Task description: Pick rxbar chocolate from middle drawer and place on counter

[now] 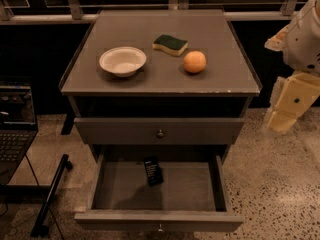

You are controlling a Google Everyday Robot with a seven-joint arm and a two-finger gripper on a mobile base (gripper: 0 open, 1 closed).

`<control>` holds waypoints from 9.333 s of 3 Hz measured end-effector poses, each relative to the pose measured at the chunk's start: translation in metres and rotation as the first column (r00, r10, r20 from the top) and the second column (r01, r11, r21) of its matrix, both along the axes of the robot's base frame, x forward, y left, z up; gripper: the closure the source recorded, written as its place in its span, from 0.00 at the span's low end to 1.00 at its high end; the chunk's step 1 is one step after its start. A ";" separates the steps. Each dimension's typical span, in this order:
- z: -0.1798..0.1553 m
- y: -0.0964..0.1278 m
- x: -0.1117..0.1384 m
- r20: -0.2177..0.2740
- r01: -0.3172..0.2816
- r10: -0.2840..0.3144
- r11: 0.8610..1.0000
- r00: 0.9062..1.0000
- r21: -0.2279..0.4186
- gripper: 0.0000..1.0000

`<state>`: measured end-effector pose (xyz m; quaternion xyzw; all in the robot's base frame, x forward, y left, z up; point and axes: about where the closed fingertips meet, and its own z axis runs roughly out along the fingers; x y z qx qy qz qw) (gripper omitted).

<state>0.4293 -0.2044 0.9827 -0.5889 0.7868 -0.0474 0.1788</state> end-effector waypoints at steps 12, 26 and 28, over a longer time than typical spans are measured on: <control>-0.379 0.021 -0.061 -0.020 0.471 -0.592 0.620 0.806 0.628 0.00; -0.606 0.213 0.147 0.019 0.285 -0.397 0.690 0.918 0.665 0.00; -0.626 0.208 0.171 0.010 0.308 -0.415 0.691 0.910 0.654 0.00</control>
Offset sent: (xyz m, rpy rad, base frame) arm 0.0089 0.0048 -0.1296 0.5532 -0.5202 -0.5583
